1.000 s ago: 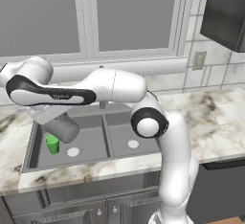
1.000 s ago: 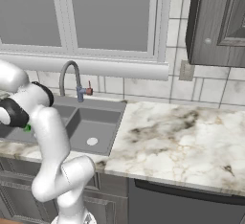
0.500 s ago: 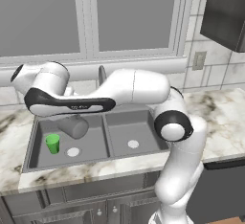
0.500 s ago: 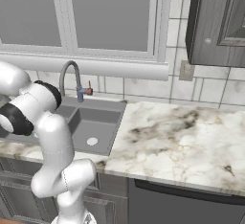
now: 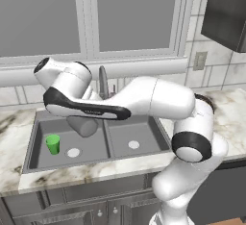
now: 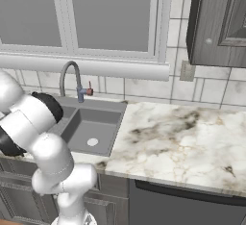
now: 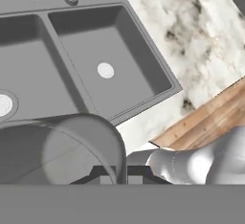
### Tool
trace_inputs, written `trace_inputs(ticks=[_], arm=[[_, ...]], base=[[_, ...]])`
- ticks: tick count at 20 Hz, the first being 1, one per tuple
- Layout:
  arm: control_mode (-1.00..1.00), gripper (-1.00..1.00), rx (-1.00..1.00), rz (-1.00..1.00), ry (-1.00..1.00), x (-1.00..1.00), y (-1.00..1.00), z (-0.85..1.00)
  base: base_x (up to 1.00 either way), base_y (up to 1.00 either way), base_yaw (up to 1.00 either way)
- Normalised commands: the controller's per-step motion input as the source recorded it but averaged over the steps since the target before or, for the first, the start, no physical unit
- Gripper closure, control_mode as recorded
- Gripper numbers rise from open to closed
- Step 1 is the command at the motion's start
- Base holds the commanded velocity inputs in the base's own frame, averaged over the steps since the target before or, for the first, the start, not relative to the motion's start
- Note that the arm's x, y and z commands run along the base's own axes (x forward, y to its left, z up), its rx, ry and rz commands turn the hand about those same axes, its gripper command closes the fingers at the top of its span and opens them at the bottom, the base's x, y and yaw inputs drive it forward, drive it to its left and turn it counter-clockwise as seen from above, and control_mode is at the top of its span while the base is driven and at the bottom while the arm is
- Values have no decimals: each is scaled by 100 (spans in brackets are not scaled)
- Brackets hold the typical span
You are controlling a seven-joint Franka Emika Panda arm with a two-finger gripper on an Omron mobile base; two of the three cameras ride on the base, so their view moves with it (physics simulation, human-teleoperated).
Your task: Place the cup in the left basin and the glass cup in the right basin of the sink.
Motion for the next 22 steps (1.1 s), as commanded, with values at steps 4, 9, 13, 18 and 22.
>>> trace_inputs(ticks=[4, 9, 13, 18, 22], arm=[[-100, 100, 12, -3, 2, 6, -36, 2], [-100, 100, 7, -1, 0, 0, -37, 0], [-100, 100, 5, 0, 0, 1, -39, 0], [-100, 100, 3, -1, 5, 6, -43, 0], [-100, 100, 7, 0, 6, 1, -45, 0]], base=[[0, 0, 0], [0, 0, 0], [0, 0, 0], [0, 0, 0], [0, 0, 0]])
